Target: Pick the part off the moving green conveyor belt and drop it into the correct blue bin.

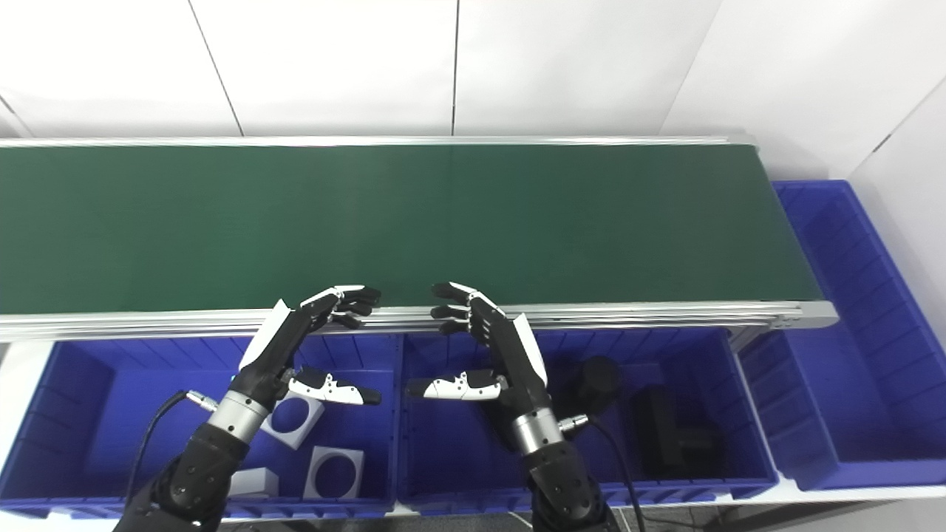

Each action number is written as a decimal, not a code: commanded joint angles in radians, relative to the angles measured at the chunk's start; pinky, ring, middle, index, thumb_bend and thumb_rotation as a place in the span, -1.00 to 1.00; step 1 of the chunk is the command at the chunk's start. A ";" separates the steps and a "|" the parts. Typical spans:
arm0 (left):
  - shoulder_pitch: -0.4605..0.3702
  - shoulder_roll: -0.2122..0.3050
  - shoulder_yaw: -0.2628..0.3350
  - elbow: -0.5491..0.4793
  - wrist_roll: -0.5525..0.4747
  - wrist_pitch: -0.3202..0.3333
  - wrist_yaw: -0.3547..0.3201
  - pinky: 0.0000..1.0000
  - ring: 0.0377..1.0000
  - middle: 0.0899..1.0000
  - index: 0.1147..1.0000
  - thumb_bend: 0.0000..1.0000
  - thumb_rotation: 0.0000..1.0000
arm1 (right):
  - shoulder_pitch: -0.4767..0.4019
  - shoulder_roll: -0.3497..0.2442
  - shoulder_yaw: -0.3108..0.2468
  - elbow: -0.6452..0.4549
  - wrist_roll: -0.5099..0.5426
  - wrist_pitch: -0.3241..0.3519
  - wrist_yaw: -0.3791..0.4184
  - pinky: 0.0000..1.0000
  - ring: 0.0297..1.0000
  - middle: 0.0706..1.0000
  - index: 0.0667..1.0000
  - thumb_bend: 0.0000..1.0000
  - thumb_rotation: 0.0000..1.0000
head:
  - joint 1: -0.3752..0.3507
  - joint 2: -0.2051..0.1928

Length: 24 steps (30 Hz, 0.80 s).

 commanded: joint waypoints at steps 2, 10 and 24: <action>-0.007 -0.008 0.008 -0.041 -0.027 -0.036 0.008 0.30 0.43 0.49 0.45 0.82 -1.00 | -0.006 0.003 -0.004 -0.034 0.011 -0.013 0.008 0.27 0.43 0.61 0.48 0.68 -0.92 | 0.003 0.000; -0.004 -0.012 0.008 -0.049 -0.053 -0.036 0.001 0.31 0.43 0.49 0.46 0.80 -1.00 | -0.007 0.002 -0.003 -0.028 0.006 -0.016 0.010 0.27 0.44 0.63 0.47 0.68 -0.93 | 0.005 -0.002; -0.001 -0.010 0.009 -0.045 -0.039 -0.036 0.004 0.30 0.42 0.48 0.46 0.81 -1.00 | -0.005 0.005 -0.001 -0.023 0.012 -0.019 0.020 0.28 0.45 0.64 0.47 0.67 -0.90 | 0.013 -0.004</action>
